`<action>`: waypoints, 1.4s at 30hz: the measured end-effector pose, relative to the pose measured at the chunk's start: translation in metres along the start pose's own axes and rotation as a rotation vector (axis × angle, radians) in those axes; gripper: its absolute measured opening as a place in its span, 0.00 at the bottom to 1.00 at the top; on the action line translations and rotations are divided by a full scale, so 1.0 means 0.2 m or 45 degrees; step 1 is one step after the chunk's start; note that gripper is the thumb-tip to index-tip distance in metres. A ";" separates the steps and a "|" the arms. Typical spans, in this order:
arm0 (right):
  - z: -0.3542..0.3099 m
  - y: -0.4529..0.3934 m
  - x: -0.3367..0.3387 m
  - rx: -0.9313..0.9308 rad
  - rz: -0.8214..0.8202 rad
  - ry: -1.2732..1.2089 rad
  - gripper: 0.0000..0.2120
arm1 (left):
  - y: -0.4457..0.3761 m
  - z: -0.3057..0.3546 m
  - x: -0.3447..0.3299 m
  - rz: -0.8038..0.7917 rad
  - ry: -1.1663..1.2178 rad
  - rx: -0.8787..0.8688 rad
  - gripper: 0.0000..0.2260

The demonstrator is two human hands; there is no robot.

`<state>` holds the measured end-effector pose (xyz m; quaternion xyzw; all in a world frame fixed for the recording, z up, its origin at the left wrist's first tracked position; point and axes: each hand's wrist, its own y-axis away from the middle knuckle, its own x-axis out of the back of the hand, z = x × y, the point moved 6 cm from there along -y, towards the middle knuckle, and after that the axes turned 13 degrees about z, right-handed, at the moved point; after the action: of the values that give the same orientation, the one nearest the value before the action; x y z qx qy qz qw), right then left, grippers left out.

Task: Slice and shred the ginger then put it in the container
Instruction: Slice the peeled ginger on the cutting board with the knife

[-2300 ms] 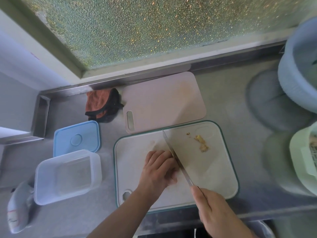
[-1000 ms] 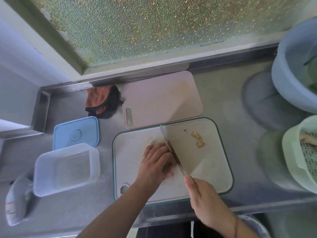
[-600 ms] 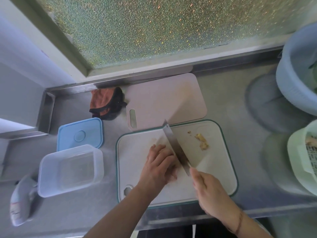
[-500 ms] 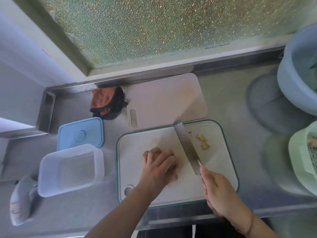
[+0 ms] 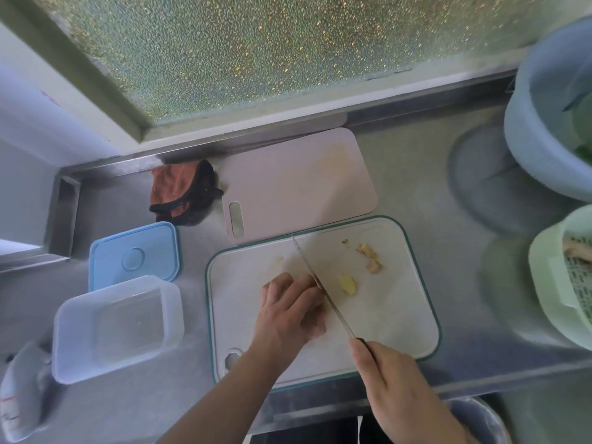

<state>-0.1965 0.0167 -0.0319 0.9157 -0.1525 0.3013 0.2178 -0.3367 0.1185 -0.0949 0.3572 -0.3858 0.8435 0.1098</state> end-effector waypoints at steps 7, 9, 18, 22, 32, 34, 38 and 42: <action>-0.03 0.00 0.01 -0.014 -0.005 -0.009 0.42 | 0.00 -0.01 0.00 -0.013 -0.024 0.011 0.10; -0.03 0.00 0.01 -0.028 -0.013 0.001 0.43 | -0.01 0.00 0.01 0.002 -0.020 0.006 0.10; -0.06 -0.07 -0.02 -0.016 -0.109 -0.030 0.24 | -0.03 0.00 0.01 0.031 0.028 0.005 0.10; -0.03 0.00 -0.02 -0.042 -0.079 -0.043 0.25 | -0.02 -0.02 0.00 -0.012 0.015 0.010 0.12; -0.05 -0.01 -0.03 -0.075 -0.102 0.022 0.25 | -0.01 -0.02 0.00 0.000 0.014 0.035 0.13; -0.01 0.04 -0.03 -0.114 -0.076 -0.008 0.29 | -0.01 -0.02 0.00 -0.001 0.006 0.028 0.13; -0.05 -0.05 -0.07 0.019 -0.087 -0.020 0.27 | -0.02 0.00 0.01 0.010 0.012 0.010 0.13; -0.01 -0.03 -0.06 -0.060 -0.103 -0.052 0.22 | -0.03 0.01 0.01 0.027 0.019 0.016 0.13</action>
<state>-0.2046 0.0250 -0.0392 0.9217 -0.1269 0.2699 0.2481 -0.3351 0.1218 -0.0889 0.3476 -0.3835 0.8496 0.1015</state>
